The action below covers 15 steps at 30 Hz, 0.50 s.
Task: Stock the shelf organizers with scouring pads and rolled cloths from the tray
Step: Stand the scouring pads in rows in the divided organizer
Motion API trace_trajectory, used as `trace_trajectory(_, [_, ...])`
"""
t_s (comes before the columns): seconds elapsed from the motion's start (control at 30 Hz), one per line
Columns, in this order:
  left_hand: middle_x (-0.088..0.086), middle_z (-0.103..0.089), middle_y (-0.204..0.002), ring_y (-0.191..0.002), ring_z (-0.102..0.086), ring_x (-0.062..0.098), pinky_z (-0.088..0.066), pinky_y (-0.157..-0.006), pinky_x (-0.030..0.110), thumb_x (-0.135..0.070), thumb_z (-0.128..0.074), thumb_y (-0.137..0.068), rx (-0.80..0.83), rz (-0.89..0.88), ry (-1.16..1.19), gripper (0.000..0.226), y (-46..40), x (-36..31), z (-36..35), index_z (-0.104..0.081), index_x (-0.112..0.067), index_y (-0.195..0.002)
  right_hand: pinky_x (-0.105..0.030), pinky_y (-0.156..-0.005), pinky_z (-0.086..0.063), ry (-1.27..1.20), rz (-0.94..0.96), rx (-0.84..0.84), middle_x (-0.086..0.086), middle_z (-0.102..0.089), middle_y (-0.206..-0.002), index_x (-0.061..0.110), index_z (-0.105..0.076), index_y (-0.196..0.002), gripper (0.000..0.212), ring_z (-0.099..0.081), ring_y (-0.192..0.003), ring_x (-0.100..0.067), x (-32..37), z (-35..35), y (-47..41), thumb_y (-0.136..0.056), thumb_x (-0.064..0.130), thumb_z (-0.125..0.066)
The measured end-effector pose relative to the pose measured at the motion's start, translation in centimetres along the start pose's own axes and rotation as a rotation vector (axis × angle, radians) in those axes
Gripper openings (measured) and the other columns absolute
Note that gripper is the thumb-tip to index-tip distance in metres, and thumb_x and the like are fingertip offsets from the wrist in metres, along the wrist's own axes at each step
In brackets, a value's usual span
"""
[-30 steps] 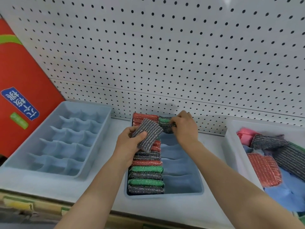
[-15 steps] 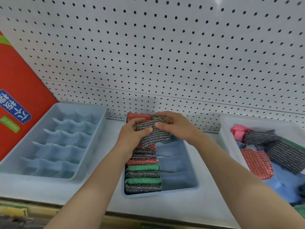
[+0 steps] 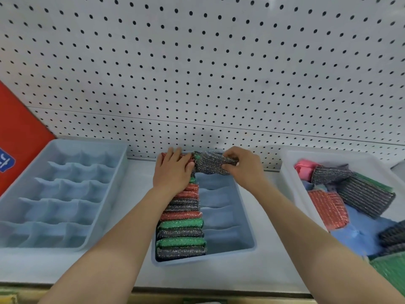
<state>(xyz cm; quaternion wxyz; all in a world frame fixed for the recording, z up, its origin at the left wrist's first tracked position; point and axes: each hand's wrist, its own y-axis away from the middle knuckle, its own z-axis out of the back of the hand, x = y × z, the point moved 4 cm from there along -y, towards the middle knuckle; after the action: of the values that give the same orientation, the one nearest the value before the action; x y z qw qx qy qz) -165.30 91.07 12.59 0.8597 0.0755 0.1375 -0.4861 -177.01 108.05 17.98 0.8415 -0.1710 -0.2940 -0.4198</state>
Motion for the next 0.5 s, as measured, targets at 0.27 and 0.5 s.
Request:
trace_trajectory(0.27, [-0.004, -0.005, -0.166, -0.153, 0.002, 0.017, 0.005, -0.122, 0.038, -0.05, -0.018, -0.105, 0.099, -0.093, -0.025, 0.051, 1.0, 0.3, -0.1, -0.019, -0.039, -0.155, -0.032, -0.083, -0.047, 0.439, 0.137, 0.067, -0.003, -0.059, -0.113, 0.02, -0.068, -0.112, 0.028, -0.052, -0.113, -0.023, 0.5, -3.3, 1.2, -0.084, 0.016, -0.072])
trace_trajectory(0.5, [0.0, -0.002, -0.166, -0.153, 0.005, 0.02, 0.004, -0.124, 0.042, -0.051, -0.013, -0.104, 0.099, -0.108, -0.077, 0.054, 1.6, 0.4, -0.2, -0.01, -0.037, -0.156, -0.034, -0.071, -0.044, 0.554, 0.207, -0.024, -0.009, -0.061, -0.107, 0.01, -0.068, -0.102, 0.018, -0.054, -0.107, -0.03, 1.0, -5.1, 2.4, -0.084, 0.01, -0.069])
